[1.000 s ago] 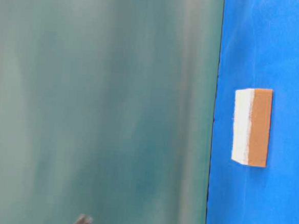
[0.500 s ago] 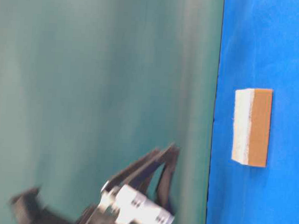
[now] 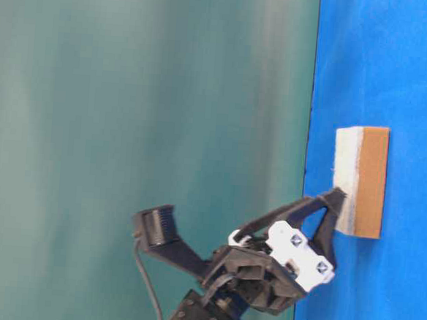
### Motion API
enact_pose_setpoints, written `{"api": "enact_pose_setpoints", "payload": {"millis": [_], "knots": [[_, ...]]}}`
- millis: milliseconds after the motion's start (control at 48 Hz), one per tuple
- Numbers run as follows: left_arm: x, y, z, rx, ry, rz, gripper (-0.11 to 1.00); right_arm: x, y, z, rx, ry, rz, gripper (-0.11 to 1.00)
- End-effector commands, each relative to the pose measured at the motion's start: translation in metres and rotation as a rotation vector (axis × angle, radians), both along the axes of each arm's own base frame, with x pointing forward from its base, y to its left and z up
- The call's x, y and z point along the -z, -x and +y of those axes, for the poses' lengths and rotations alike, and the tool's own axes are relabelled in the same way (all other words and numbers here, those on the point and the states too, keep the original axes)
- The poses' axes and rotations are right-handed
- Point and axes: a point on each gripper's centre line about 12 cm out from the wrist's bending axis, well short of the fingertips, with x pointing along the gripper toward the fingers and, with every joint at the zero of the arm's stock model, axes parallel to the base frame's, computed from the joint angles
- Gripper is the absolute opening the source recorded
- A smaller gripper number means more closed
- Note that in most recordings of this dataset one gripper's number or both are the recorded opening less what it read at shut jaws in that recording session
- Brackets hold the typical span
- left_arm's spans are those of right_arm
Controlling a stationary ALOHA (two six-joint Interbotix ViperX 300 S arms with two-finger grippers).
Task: Hand over the sponge with the left arm and wipe it with the right arm.
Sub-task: 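Move the left gripper to the grey-and-tan sponge and close on it, then lift the sponge with the left gripper and carry it toward the right gripper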
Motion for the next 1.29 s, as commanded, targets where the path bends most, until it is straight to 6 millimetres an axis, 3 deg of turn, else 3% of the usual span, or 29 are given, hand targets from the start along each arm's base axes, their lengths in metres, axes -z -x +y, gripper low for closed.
{"api": "enact_pose_setpoints", "payload": {"millis": [0, 313, 625, 708, 854, 896, 1104, 1271], "knots": [[-0.005, -0.005, 0.002, 0.000, -0.007, -0.019, 0.94, -0.005, -0.002, -0.003, 0.013, -0.004, -0.013, 0.01], [0.021, -0.001, 0.018, -0.039, 0.013, 0.038, 0.94, 0.001, -0.005, -0.009, 0.039, -0.005, 0.010, 0.01], [0.018, -0.005, 0.015, -0.034, 0.016, 0.027, 0.93, 0.002, -0.005, -0.009, 0.039, -0.008, 0.016, 0.01], [0.015, -0.006, 0.015, -0.041, 0.024, 0.019, 0.83, 0.002, -0.005, -0.009, 0.039, -0.008, 0.016, 0.01], [0.012, -0.006, 0.013, -0.039, 0.030, 0.020, 0.48, 0.002, -0.005, -0.009, 0.040, -0.011, 0.018, 0.01], [0.011, -0.006, 0.012, -0.040, 0.034, 0.025, 0.43, 0.002, -0.005, -0.009, 0.040, -0.011, 0.018, 0.01], [-0.007, -0.007, 0.006, -0.034, 0.058, 0.043, 0.42, 0.003, -0.005, -0.009, 0.040, -0.012, 0.027, 0.01], [-0.042, -0.009, -0.011, -0.001, 0.067, 0.020, 0.40, 0.004, -0.006, -0.009, 0.040, -0.012, 0.030, 0.01]]}}
